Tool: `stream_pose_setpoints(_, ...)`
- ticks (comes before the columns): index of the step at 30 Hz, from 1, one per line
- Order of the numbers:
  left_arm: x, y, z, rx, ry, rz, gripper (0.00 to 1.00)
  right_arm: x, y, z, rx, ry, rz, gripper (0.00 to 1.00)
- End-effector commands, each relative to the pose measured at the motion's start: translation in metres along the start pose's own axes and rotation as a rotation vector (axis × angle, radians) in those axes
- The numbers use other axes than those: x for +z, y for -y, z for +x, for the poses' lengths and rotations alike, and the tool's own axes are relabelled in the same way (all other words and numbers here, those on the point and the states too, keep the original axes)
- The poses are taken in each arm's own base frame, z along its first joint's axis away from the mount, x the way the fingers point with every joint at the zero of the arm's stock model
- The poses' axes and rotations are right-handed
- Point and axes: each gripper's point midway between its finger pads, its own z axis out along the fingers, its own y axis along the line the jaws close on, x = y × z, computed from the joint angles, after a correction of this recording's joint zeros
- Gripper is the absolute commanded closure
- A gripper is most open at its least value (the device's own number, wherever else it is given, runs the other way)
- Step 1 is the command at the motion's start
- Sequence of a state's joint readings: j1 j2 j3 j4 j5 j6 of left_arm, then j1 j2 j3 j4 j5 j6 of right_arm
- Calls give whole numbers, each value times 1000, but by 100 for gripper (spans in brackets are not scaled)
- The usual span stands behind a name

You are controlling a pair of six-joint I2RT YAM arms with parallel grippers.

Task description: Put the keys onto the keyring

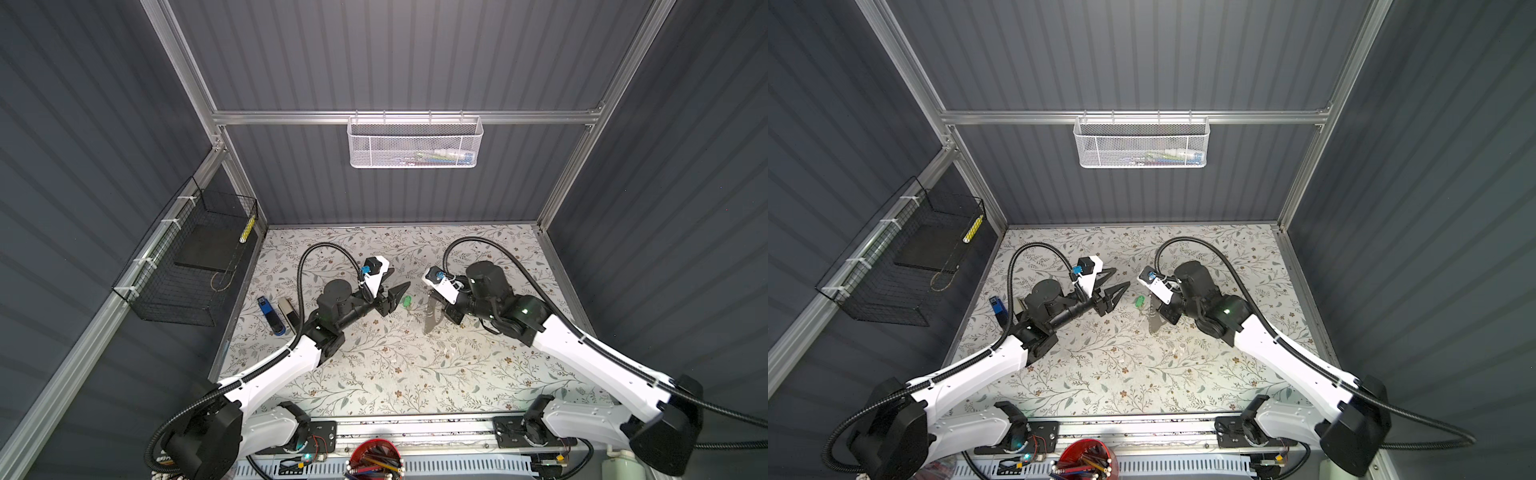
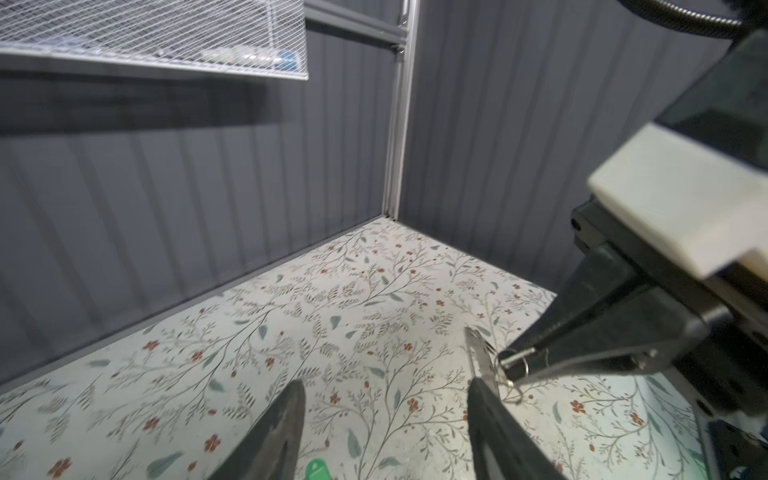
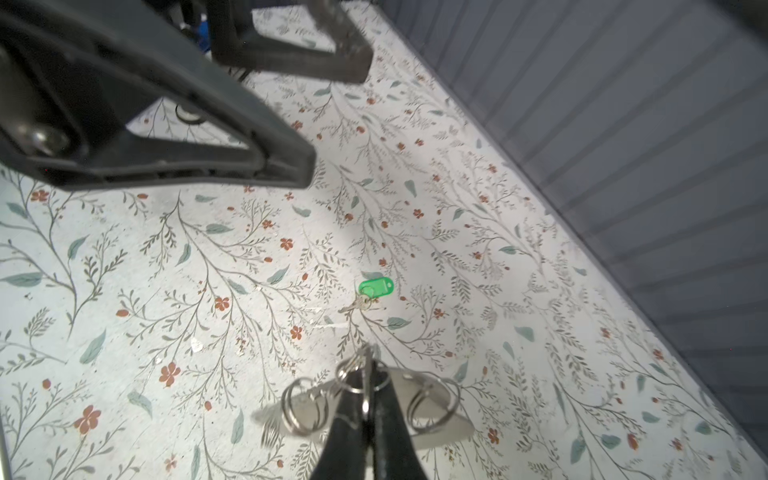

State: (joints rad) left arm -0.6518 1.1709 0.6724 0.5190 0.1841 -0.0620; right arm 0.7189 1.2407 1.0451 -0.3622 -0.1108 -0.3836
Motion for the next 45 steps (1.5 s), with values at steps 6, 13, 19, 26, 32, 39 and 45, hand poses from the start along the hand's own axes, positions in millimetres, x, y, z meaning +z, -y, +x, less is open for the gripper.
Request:
stream_pose_setpoints(6, -53, -79, 14, -159, -57, -499, 22, 46, -32, -5, -1, -20, -233, 100)
stream_pose_setpoints(13, -84, -98, 28, -165, -141, -665, 17, 64, -67, -10, -104, 51, -408, 100)
stream_pose_setpoints(19, -84, -93, 46, -202, -203, -646, 16, 66, -83, 48, -150, -137, -464, 100)
stream_pose_setpoints(26, -76, -90, 58, -205, -237, -612, 15, 55, -76, 110, -238, -332, -405, 100)
stream_pose_setpoints(32, -66, -86, 64, -207, -267, -575, 15, 60, -57, 161, -177, -578, -335, 100)
stream_pose_setpoints(39, -52, -82, 64, -182, -308, -530, 15, 51, -57, 192, -133, -720, -323, 100)
stream_pose_setpoints(45, -43, -80, 76, -199, -337, -507, 15, 43, -52, 217, -128, -825, -279, 98)
